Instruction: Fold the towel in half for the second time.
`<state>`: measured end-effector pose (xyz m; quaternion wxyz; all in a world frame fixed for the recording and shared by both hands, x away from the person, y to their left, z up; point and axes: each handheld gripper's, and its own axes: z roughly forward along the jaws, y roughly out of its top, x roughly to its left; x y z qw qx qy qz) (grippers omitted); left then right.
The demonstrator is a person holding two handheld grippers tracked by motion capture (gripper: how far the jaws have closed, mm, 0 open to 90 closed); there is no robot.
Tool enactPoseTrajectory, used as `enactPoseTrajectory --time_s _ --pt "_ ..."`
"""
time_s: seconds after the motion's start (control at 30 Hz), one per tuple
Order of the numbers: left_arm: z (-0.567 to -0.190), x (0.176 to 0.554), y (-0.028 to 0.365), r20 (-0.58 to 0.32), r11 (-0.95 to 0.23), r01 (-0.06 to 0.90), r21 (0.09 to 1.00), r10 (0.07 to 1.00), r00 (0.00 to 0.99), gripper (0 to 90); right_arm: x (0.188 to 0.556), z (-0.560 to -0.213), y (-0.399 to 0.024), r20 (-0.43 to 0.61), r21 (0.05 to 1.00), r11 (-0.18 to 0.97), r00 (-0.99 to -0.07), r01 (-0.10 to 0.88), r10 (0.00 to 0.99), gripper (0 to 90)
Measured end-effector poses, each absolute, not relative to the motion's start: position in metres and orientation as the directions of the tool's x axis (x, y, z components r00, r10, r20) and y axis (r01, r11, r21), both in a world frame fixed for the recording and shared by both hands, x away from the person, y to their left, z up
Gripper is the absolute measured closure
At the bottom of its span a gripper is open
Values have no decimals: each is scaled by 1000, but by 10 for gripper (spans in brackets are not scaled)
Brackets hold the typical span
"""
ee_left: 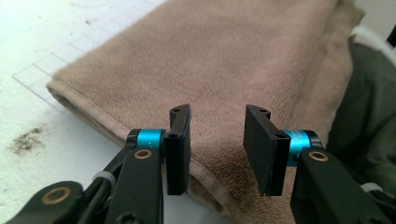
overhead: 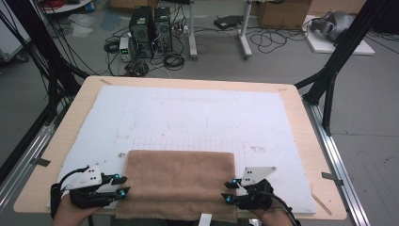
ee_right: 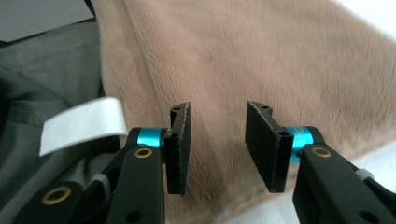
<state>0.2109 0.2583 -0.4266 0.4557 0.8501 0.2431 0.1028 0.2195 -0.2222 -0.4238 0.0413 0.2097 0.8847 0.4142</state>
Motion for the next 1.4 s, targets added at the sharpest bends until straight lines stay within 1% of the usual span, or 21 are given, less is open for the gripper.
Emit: enactPoseTrajectory --time_s 0.1,0.17,0.2,0.23,0.33,0.4,0.5,0.63,0.7,0.93,1.03,1.13,1.17,1.2,1.23,1.3,1.33,1.4 --pt "-433 213 256 -43 -497 327 803 500 865 609 219 -433 -226 113 742 565 -898 360 425 600" --pt "-440 213 253 -29 -520 323 791 495 868 617 219 -438 -226 123 748 552 -894 369 431 632" --pt "-442 212 253 -18 -523 311 794 491 871 648 219 -440 -225 120 751 550 -895 365 429 677" --pt "-443 211 252 -15 -518 307 798 492 870 673 218 -441 -224 123 748 554 -896 366 427 703" --pt "-445 210 252 -3 -512 297 806 498 867 773 220 -441 -224 124 747 557 -898 364 421 773" --pt "-444 210 251 1 -515 297 804 501 865 817 221 -440 -224 128 745 559 -900 364 416 805" --pt "-439 208 251 12 -516 291 806 505 863 844 221 -436 -223 115 748 566 -907 347 405 834" --pt "-427 203 258 2 -476 283 833 513 859 850 218 -423 -228 119 778 530 -908 336 401 839" --pt "-419 200 260 16 -479 268 836 509 860 851 215 -413 -229 121 791 517 -911 328 393 839" --pt "-392 180 267 49 -476 222 851 493 869 851 198 -380 -226 64 823 509 -932 252 358 839" --pt "-388 166 268 61 -487 209 848 481 875 851 187 -373 -226 54 825 512 -936 238 347 839" --pt "-391 153 270 50 -486 213 848 473 880 850 177 -373 -225 60 822 518 -942 234 331 835" --pt "-395 149 270 42 -493 217 843 461 887 845 175 -374 -224 70 818 522 -943 241 327 815" --pt "-398 147 270 29 -496 224 839 451 892 818 174 -376 -224 88 817 520 -945 250 315 738" --pt "-400 146 271 20 -494 231 838 451 892 751 174 -378 -225 101 818 513 -942 262 320 698" --pt "-403 148 273 -2 -476 255 841 470 883 642 177 -381 -227 106 815 509 -935 277 340 652" --pt "-404 151 274 -2 -470 261 843 483 876 633 180 -382 -229 114 815 502 -929 290 352 630" --pt "-405 159 274 -5 -459 270 847 500 866 626 186 -383 -230 111 814 498 -922 298 371 627"
